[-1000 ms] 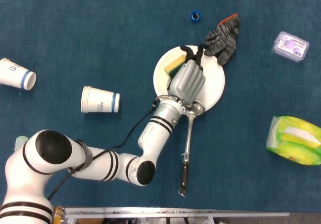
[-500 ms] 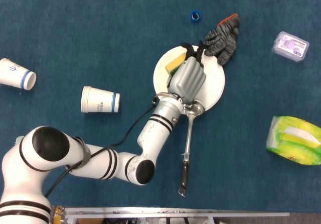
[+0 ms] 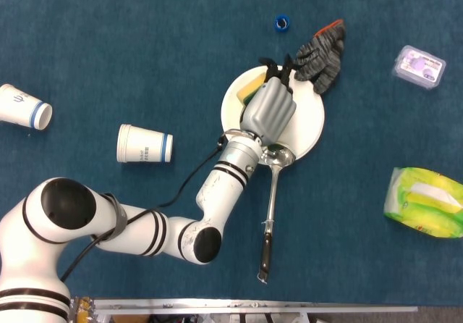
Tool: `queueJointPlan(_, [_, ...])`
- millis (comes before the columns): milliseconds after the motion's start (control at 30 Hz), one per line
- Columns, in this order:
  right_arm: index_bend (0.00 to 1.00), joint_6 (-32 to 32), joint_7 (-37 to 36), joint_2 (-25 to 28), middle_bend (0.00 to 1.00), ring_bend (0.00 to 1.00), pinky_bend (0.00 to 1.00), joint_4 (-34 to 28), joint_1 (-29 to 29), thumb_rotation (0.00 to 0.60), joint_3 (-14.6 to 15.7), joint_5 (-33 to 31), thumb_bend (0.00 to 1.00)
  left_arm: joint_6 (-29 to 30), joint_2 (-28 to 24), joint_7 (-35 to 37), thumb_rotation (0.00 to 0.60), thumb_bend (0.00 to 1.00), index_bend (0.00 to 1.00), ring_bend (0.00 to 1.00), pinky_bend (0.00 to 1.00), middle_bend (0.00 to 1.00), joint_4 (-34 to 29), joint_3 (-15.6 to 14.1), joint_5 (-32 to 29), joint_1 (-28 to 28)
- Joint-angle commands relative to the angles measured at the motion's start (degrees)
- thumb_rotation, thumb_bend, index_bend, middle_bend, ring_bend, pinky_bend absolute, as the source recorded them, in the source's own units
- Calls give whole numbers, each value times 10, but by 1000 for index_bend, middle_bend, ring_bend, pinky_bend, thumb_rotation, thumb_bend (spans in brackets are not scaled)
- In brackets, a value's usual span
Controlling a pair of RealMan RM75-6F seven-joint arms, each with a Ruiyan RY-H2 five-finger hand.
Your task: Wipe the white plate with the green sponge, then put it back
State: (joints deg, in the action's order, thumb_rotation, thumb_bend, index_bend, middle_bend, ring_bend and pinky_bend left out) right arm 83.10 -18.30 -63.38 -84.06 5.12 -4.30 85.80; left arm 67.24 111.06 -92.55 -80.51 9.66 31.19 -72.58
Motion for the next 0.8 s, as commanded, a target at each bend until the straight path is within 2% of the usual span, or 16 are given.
queueJointPlan(33, [167, 0, 0, 0, 242, 124, 261, 0, 0, 600, 0, 0, 316, 0, -1, 5, 600, 254, 440, 45, 239, 243, -2, 2, -2, -2])
queueJointPlan(300, [167, -1, 2, -1, 242, 125, 261, 0, 0, 600, 0, -2, 316, -10, 4, 13, 600, 253, 440, 45, 239, 243, 9, -7, -12, -5])
queueJointPlan(800, [167, -1, 3, 0, 242, 125, 261, 2, -1, 600, -2, -8, 316, -36, 41, 23, 600, 253, 440, 45, 239, 244, 90, -31, 7, -11])
